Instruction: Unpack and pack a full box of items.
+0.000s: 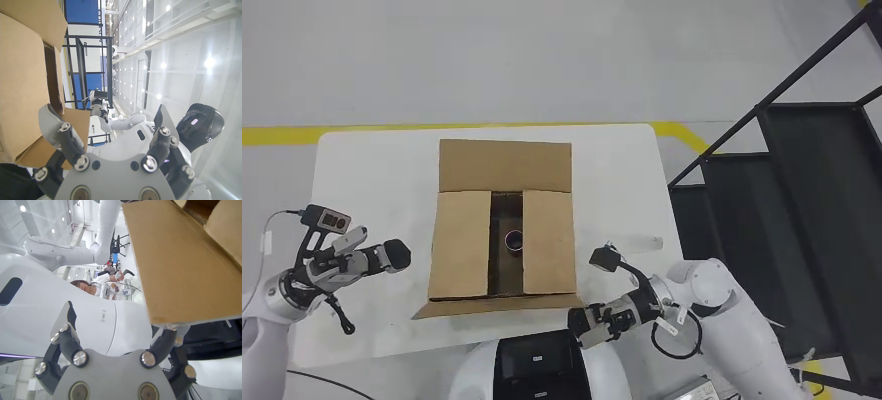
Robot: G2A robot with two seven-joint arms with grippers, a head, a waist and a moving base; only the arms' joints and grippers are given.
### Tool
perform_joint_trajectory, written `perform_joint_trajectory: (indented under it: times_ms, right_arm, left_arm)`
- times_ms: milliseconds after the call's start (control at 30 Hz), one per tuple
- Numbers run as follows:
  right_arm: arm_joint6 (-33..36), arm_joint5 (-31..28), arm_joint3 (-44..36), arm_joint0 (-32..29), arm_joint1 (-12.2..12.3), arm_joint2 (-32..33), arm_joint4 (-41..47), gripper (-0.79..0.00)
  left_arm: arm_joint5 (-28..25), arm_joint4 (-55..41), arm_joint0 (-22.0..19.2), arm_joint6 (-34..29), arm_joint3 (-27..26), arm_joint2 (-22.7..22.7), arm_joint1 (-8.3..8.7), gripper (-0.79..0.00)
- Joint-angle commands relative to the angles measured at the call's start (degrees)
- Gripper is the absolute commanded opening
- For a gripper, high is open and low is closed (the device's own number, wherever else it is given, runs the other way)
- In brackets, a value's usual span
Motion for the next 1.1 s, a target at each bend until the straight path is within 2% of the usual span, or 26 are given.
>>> perform_joint_trajectory:
  times_ms: [0,333,567,700,833,933,1067]
  right_arm:
    - [-0.97,-0.24,0.75,1.31,0.02,-0.41,0.58,0.0]
    - [-10.75,1.3,3.41,5.96,-0.05,-2.71,-4.62,0.0]
    - [-17.42,4.13,5.8,7.95,-0.24,-4.83,-7.37,0.0]
    - [-18.95,5.23,7.2,9.33,-0.31,-6.16,-8.41,0.0]
    - [-19.34,5.76,8.33,10.53,-0.35,-7.49,-8.86,0.0]
    - [-19.7,6.12,8.84,11.31,-0.38,-8.38,-9.33,0.0]
    - [-20.58,6.8,9.44,12.42,-0.41,-9.36,-10.02,0.0]
  left_arm:
    - [-0.15,0.23,0.34,-0.55,-0.53,0.13,0.01,0.0]
    - [-3.41,3.36,1.28,-5.48,-2.34,1.38,0.21,0.0]
    - [-5.22,7.15,1.41,-6.66,-3.81,2.42,0.39,0.0]
    - [-7.46,7.32,1.93,-4.42,-4.62,2.53,0.27,0.0]
    - [-10.71,3.46,2.99,-1.09,-4.74,1.23,-0.05,0.0]
    - [-10.74,2.25,3.66,-3.38,-5.15,0.35,0.05,0.0]
    - [-9.74,7.95,4.07,-7.69,-6.09,1.05,0.49,0.0]
